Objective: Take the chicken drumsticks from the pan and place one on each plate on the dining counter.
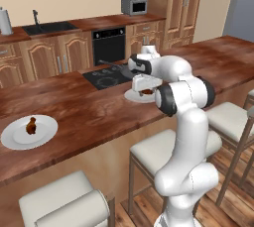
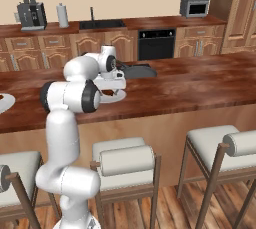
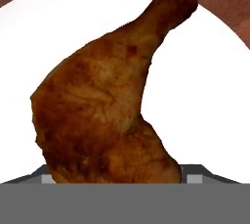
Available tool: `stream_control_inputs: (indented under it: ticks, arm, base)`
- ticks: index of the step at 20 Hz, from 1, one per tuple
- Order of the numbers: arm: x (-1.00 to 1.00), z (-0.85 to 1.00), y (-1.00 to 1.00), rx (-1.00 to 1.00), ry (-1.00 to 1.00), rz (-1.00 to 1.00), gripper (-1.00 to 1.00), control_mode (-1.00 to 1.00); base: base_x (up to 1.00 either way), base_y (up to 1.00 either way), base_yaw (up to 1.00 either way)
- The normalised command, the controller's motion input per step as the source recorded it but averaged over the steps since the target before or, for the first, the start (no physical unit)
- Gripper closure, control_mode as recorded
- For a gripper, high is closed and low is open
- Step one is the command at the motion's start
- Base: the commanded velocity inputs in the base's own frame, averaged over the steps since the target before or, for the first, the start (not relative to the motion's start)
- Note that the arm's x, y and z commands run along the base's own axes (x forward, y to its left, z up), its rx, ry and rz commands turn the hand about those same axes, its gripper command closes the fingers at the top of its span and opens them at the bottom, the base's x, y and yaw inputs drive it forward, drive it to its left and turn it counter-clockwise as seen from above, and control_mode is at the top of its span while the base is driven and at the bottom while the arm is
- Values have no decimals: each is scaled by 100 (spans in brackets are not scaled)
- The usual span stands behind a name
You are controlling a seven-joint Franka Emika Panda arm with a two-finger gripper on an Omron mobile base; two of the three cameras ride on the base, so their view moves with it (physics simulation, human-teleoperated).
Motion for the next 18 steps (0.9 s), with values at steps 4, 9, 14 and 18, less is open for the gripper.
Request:
stream_control_inputs:
  ticks: [4, 9, 14, 18]
  arm:
    - [-25, 16, 0, 0, -2, 0, -100, -100]
    - [-30, 27, 0, 0, -3, 0, -100, -100]
    - [-32, 43, 0, 1, -10, 0, -100, -100]
    - [-84, 46, -3, 5, -20, 0, -100, -100]
  base:
    - [0, 0, 0]
    - [0, 0, 0]
    - [0, 0, 0]
    - [0, 0, 0]
